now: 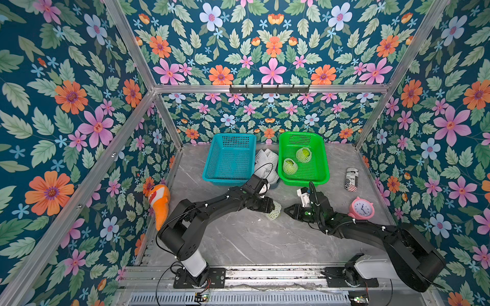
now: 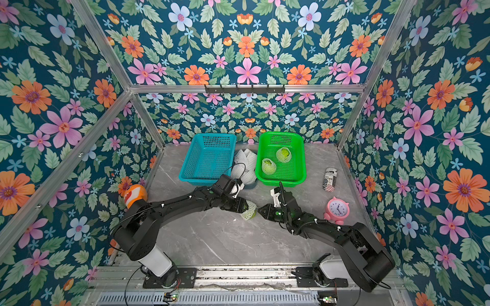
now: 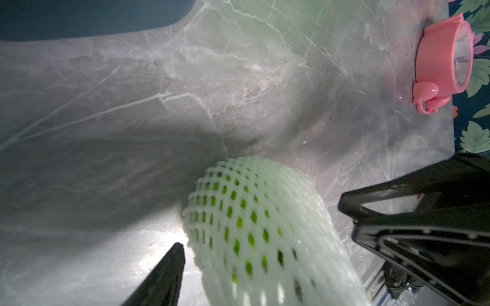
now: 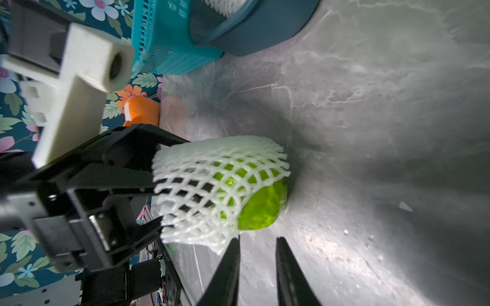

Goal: Sleeve custard apples in foam nets
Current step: Put on the foam net on the custard apple.

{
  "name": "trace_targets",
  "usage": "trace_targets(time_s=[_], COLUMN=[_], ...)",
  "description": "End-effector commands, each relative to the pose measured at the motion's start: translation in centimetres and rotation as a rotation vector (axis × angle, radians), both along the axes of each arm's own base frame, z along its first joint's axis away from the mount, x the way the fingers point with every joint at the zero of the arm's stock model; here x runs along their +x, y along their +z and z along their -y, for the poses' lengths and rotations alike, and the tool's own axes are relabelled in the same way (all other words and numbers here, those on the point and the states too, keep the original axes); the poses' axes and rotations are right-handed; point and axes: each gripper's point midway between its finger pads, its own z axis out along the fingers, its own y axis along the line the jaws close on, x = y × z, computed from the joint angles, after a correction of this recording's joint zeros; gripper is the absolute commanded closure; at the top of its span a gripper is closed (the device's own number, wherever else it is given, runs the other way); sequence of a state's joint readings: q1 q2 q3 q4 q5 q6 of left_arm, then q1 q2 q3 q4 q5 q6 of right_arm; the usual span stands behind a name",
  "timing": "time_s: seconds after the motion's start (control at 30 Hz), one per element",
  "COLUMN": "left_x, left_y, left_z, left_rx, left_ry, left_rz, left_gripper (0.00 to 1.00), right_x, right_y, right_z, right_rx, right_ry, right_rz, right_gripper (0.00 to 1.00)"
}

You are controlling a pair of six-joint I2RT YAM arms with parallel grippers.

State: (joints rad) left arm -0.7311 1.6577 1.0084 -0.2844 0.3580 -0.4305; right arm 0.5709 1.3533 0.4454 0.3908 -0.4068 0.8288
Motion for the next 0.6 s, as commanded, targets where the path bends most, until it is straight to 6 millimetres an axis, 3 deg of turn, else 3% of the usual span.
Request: trace_targets(time_s=[0.0, 0.23, 0.57], left_x=[-0.4, -0.4, -0.5], left_y=[-0.6, -0.4, -0.5], left_z=[-0.8, -0.8, -0.8], left_rx=[0.044, 0.04, 0.034], left_ry=[-0.005, -0.005, -0.003], left_rz=[-0.012, -0.006, -0.011], left_gripper=[0.38, 0.38, 0.38], right_x=[0.6, 0.9, 1.2], right_y=[0.7, 1.4, 1.9], right_z=[-1.3, -2.6, -4.5], right_rx=[0.079, 0.136, 0.159], right_ry=[0.014, 0.049, 0.099], right_rz=[-0.005, 0.011, 0.02], right_gripper=[0.76, 0.84, 0.76])
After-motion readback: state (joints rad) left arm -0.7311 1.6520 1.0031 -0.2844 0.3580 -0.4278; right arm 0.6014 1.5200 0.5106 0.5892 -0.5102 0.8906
